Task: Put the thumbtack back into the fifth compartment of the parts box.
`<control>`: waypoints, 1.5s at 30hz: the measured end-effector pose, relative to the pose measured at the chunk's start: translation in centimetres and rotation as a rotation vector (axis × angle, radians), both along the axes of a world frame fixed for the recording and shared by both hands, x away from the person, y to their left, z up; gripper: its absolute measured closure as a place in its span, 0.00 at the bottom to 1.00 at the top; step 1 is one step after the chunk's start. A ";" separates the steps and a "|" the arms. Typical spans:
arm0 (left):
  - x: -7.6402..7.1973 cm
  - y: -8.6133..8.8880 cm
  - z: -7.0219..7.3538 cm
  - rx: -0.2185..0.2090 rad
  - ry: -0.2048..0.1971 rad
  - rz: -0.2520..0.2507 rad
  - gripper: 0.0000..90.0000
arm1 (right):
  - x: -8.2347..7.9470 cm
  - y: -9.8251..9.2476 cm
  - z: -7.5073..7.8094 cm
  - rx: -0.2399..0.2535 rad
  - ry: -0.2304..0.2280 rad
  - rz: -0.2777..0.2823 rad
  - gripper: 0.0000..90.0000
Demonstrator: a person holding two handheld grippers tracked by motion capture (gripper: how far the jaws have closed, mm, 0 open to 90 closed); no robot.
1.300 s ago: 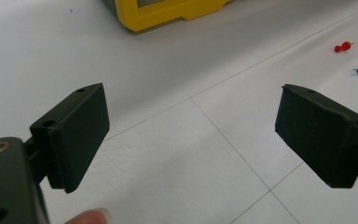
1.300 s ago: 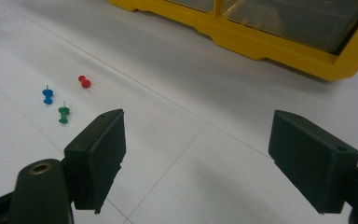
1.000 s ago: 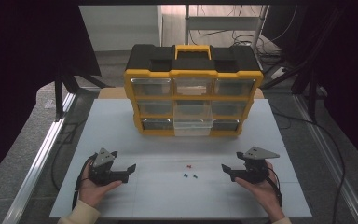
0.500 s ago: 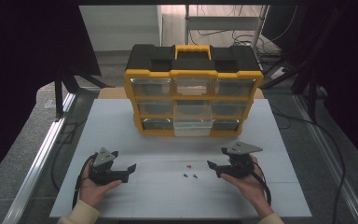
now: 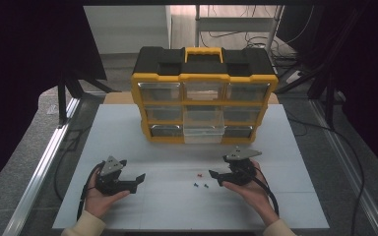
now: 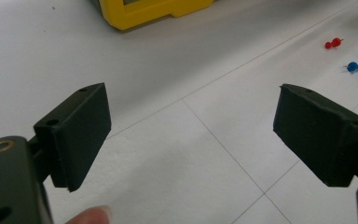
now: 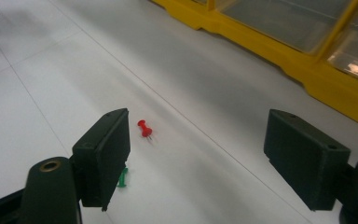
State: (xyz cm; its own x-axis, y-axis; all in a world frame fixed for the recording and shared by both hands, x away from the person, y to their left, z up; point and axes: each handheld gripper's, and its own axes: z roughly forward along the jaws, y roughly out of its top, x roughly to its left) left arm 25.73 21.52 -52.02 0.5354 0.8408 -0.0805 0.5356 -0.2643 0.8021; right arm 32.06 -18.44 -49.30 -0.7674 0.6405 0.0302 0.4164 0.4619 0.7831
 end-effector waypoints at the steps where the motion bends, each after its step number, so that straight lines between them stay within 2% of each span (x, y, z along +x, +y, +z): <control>1: 0.0 0.0 0.0 -0.003 0.001 0.001 0.13 | 0.0 0.2 -0.1 -0.007 0.000 0.000 0.26; 13: 0.0 0.0 0.0 0.001 0.005 -0.006 0.13 | 0.5 2.3 -0.7 -0.041 0.018 0.048 0.28; 18: 0.0 -0.1 -0.1 0.005 0.006 -0.013 0.13 | 1.0 3.6 -1.4 -0.082 0.051 0.084 0.30; 26: 0.1 -0.2 -0.2 0.013 0.010 -0.014 0.13 | 1.4 5.2 -2.2 -0.163 0.080 0.101 0.35; 34: 0.1 -0.3 -0.3 0.014 0.013 -0.021 0.14 | 1.7 5.9 -2.6 -0.205 0.077 0.106 0.46; 37: 0.1 -0.3 -0.3 0.020 0.013 -0.017 0.14 | 1.7 6.2 -2.8 -0.237 0.086 0.115 0.55; 42: 0.1 -0.3 -0.4 0.021 0.016 -0.023 0.14 | 1.5 6.5 -2.7 -0.250 0.097 0.146 0.75; 45: 0.1 -0.3 -0.4 0.024 0.018 -0.024 0.14 | 1.5 6.6 -2.6 -0.247 0.128 0.144 0.86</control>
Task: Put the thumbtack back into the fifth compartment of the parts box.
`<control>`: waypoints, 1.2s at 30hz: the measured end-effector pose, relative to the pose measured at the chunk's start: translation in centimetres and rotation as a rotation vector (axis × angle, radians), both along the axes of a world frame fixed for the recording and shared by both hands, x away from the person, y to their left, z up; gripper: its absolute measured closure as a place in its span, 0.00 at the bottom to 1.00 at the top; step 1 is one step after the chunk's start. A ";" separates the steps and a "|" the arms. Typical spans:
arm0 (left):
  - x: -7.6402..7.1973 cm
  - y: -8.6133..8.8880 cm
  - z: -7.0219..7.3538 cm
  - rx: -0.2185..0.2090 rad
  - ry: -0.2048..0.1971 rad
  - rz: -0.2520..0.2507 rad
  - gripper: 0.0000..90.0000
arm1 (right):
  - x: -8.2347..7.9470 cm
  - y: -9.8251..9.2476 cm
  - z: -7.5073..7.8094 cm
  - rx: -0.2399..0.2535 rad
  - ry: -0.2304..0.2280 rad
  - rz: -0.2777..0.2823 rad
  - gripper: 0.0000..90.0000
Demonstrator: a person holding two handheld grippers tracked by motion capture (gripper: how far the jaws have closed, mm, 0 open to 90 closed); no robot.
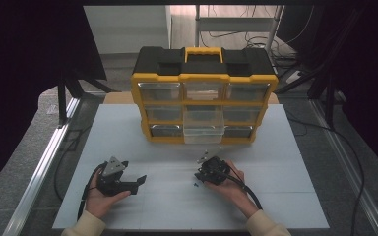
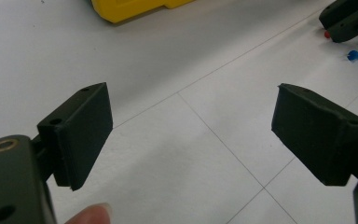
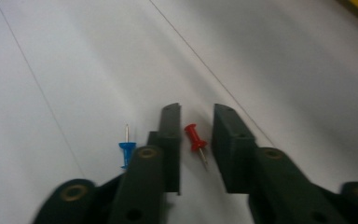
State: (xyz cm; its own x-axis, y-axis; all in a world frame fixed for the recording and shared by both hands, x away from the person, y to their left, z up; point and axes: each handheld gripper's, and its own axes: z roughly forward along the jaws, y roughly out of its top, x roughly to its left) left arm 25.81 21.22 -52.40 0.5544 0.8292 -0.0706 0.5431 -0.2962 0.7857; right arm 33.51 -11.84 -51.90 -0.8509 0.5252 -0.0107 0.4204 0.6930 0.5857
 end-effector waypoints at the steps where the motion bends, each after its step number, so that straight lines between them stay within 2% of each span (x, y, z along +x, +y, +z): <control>1: 0.0 0.0 0.0 0.001 0.000 0.000 0.14 | 0.1 0.0 0.0 0.000 0.001 0.001 0.91; 5: 0.0 0.0 0.0 0.001 0.000 0.000 0.14 | 0.2 -0.2 0.0 0.017 0.024 -0.010 0.92; 17: 0.0 0.1 0.0 0.002 -0.001 0.003 0.14 | 0.1 -0.6 0.4 0.064 0.030 -0.019 0.93; 20: 0.0 0.1 0.0 0.002 -0.002 0.006 0.14 | -0.1 -0.9 1.0 0.092 0.021 -0.026 0.93; 29: 0.0 0.1 0.0 0.002 -0.001 0.010 0.14 | -0.6 -2.4 3.0 0.216 -0.005 -0.034 0.93; 36: 0.0 0.1 0.1 0.000 -0.001 0.009 0.14 | -1.1 -3.6 4.4 0.281 -0.023 -0.052 0.93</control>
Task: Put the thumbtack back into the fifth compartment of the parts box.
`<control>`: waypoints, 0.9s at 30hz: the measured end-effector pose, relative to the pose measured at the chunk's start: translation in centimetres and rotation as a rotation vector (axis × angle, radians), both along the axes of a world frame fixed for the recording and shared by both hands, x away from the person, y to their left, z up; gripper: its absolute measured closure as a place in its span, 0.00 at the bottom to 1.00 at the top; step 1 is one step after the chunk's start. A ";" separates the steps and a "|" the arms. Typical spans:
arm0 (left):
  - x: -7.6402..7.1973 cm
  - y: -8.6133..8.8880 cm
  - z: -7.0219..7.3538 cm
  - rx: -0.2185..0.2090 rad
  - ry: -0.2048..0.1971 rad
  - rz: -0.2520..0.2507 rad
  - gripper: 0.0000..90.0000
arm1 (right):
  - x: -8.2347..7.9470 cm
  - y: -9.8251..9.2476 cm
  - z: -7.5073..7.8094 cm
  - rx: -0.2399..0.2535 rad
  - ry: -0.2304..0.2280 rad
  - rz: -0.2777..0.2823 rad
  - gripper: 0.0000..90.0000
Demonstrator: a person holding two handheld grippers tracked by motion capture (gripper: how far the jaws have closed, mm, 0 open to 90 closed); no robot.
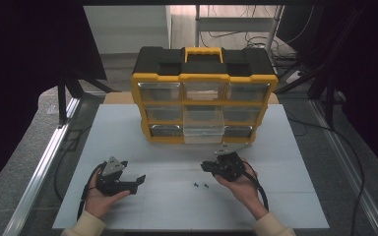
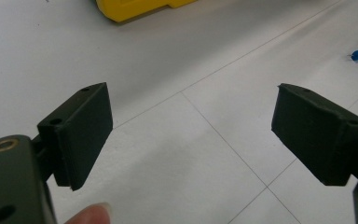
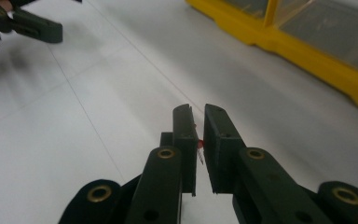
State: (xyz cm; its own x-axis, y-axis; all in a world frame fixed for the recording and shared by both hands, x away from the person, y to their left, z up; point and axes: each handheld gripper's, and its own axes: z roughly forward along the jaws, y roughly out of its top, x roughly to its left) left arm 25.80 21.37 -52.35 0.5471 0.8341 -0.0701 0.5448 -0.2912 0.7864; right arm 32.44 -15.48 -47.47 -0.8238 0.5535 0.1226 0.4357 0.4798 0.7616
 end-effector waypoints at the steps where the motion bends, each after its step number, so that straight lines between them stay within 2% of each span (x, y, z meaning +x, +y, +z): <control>1: 0.0 0.0 0.0 0.000 0.000 0.000 0.14 | -0.1 -0.1 0.2 0.009 -0.005 0.000 0.93; 5: 0.0 0.0 0.0 -0.001 -0.001 0.000 0.14 | -0.4 -0.3 1.3 0.038 -0.023 0.001 0.93; 15: 0.0 0.0 0.0 -0.007 0.000 0.002 0.14 | -1.3 -0.7 4.4 0.111 -0.101 0.008 0.93; 27: 0.0 0.0 0.0 -0.007 -0.004 0.007 0.14 | -1.7 -0.8 6.5 0.162 -0.141 0.013 0.93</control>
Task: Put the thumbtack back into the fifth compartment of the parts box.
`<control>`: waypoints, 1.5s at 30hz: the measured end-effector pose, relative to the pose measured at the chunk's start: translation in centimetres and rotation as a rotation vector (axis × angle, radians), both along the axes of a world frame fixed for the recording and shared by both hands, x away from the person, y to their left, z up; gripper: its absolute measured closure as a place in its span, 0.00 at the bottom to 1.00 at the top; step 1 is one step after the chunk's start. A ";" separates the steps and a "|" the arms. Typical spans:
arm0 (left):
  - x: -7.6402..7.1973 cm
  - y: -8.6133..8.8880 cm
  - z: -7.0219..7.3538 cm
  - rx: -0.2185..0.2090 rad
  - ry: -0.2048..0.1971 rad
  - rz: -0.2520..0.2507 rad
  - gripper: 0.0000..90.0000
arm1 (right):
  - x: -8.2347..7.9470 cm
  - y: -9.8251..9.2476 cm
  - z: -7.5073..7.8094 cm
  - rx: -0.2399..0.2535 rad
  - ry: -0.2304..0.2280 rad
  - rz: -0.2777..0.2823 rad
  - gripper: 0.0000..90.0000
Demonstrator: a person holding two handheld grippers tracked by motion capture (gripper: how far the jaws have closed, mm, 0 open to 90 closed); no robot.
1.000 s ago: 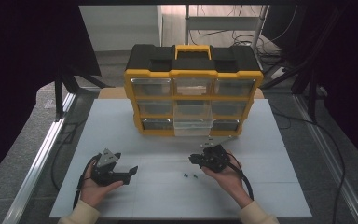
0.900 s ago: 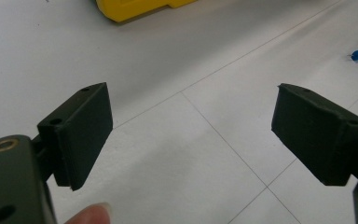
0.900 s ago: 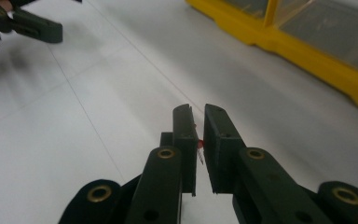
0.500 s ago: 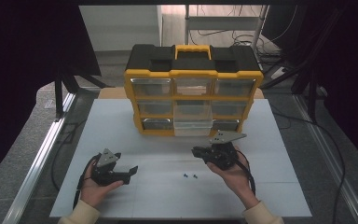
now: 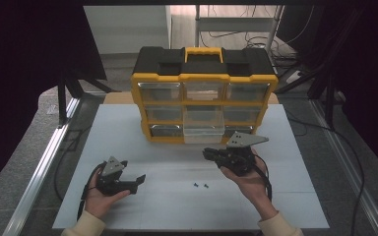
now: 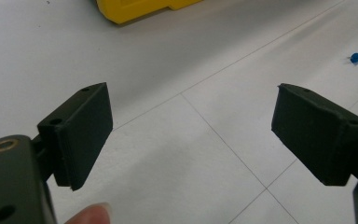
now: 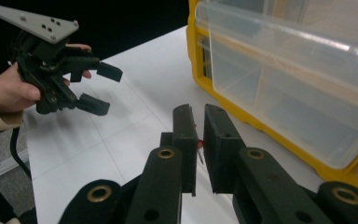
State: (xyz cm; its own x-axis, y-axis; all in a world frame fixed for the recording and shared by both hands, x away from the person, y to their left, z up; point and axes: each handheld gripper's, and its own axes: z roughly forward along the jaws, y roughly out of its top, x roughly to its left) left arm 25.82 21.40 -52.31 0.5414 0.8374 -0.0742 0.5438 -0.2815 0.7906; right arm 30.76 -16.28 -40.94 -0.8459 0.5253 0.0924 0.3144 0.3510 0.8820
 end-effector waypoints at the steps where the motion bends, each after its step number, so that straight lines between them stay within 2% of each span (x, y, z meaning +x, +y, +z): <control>1: 0.0 0.0 0.0 -0.002 -0.001 0.001 0.14 | 0.0 0.0 0.1 0.005 0.000 0.000 0.93; 13: 0.0 0.0 0.1 -0.008 -0.001 -0.001 0.14 | 0.5 -0.2 1.9 0.049 -0.026 -0.010 0.93; 26: 0.0 0.0 0.1 -0.010 -0.002 -0.002 0.14 | 1.2 -0.3 3.8 0.080 -0.063 -0.049 0.93; 31: 0.0 0.0 0.1 -0.014 -0.001 -0.002 0.14 | 1.9 -0.2 4.9 0.120 -0.071 -0.048 0.93; 36: 0.0 0.0 0.1 -0.014 -0.003 -0.001 0.14 | 3.1 0.4 5.8 0.095 -0.081 -0.069 0.93; 45: 0.0 0.1 0.1 -0.015 0.000 -0.003 0.14 | 5.9 1.2 5.8 0.063 -0.057 -0.114 0.93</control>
